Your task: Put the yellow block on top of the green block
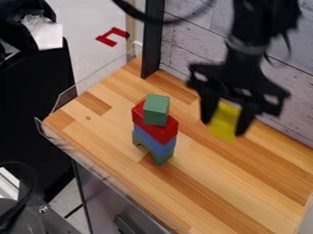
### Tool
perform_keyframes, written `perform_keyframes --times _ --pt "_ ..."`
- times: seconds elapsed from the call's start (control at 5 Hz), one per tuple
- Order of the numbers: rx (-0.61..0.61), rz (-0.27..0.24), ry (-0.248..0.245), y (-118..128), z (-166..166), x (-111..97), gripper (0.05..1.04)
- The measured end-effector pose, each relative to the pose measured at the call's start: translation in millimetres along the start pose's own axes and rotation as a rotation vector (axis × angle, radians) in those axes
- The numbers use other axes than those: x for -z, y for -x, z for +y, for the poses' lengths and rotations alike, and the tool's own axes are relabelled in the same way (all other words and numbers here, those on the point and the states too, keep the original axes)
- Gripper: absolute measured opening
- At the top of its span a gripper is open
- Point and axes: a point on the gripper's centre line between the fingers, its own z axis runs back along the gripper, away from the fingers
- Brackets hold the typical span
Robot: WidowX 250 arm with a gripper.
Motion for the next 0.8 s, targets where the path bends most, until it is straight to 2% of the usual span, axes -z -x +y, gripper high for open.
perform_keyframes --times 0.4,0.8 --pt "-0.111 0.001 -0.014 -6 36 -17 0.555" --pt "-0.215 -0.023 -0.009 -11 65 -35 0.555"
